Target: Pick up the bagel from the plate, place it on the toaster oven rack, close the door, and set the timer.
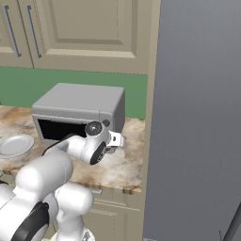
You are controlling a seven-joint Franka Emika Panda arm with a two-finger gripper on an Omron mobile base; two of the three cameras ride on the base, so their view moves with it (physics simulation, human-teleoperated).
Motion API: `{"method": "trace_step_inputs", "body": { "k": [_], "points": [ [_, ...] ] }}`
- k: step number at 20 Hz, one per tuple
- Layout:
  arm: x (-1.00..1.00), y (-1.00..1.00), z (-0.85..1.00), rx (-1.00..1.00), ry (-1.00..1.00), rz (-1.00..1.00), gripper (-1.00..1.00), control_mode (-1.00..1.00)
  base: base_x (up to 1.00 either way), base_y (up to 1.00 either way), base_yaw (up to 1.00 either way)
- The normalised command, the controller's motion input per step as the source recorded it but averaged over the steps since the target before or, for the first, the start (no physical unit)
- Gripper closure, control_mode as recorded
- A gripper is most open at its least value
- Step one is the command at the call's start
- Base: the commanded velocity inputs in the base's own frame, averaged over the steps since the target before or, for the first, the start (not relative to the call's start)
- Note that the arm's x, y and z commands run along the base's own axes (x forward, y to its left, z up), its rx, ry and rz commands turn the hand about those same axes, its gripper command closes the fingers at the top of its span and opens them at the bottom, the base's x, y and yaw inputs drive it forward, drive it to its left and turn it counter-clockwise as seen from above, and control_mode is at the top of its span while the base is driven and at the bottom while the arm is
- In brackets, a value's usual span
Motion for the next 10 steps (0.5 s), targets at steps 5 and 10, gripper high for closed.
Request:
{"method": "trace_step_inputs", "body": {
  "k": [5,10],
  "points": [
    [-0.04,0.10,0.18,0.00,-0.11,0.00,-1.00,-1.00,0.00,0.00,0.00],
    [0.00,0.08,0.12,0.00,-0.09,0.01,-1.00,-1.00,0.00,0.00,0.00]
  ]
}}
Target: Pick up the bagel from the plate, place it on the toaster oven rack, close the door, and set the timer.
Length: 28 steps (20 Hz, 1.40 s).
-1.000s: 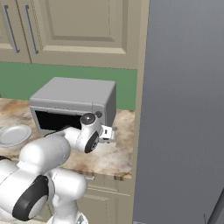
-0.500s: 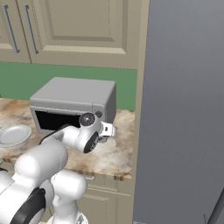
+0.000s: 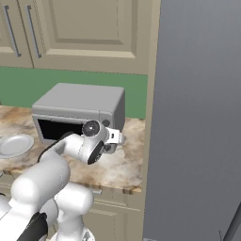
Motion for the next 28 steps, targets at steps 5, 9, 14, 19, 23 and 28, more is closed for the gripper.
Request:
{"method": "trace_step_inputs", "body": {
  "k": [5,9,14,19,23,28],
  "points": [
    [0.00,0.00,0.10,0.00,-0.06,0.01,-1.00,-1.00,0.00,0.00,0.00],
    [0.00,0.00,0.02,0.00,-0.03,0.00,-1.00,-1.00,0.00,0.00,0.00],
    [0.00,0.07,0.00,0.00,-0.02,0.00,-1.00,-1.00,0.00,0.00,0.00],
    [0.00,0.16,0.00,0.00,-0.01,0.00,-1.00,-1.00,0.00,0.00,0.00],
    [0.00,0.03,-0.03,0.00,0.00,0.00,-1.00,-1.00,0.00,0.00,0.00],
    [0.00,0.00,-0.11,0.00,0.00,0.00,-1.00,-1.00,0.00,0.00,0.00]
  ]
}}
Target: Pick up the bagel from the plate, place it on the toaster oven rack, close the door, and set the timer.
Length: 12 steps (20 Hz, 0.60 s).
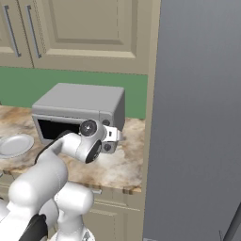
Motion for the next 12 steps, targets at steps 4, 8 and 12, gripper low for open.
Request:
{"method": "trace_step_inputs", "body": {
  "k": [4,8,12],
  "points": [
    [0.00,0.00,-0.07,0.00,0.00,0.00,-1.00,-1.00,0.00,0.00,0.00],
    [0.00,0.00,-0.05,0.00,0.00,0.00,-1.00,-1.00,0.00,0.00,0.00],
    [0.00,0.00,-0.07,0.00,0.00,0.00,-1.00,-1.00,0.00,0.00,0.00]
  ]
}}
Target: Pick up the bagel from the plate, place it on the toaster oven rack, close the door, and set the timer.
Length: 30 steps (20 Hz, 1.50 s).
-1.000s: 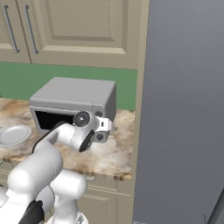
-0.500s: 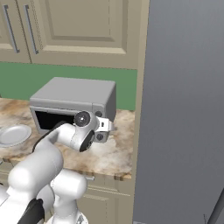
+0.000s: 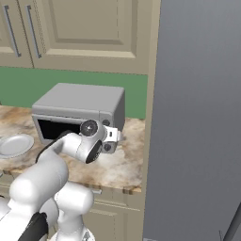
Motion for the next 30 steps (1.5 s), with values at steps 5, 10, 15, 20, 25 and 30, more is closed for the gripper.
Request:
{"method": "trace_step_inputs", "body": {
  "k": [5,10,15,20,25,30],
  "points": [
    [0.00,0.00,-0.03,0.00,0.00,0.00,-1.00,-1.00,0.00,0.00,0.00],
    [0.00,0.00,-0.04,0.00,0.00,0.00,-1.00,-1.00,0.00,0.00,0.00],
    [0.00,0.00,-0.08,0.00,0.00,0.00,-1.00,-1.00,0.00,0.00,0.00],
    [0.09,0.00,-0.05,0.00,0.00,0.00,-1.00,-1.00,0.00,0.00,0.00],
    [0.20,0.00,0.00,0.00,0.00,0.00,-1.00,-1.00,0.00,0.00,0.00],
    [0.16,0.00,0.00,0.00,0.00,0.00,-1.00,-1.00,0.00,0.00,0.00]
  ]
}}
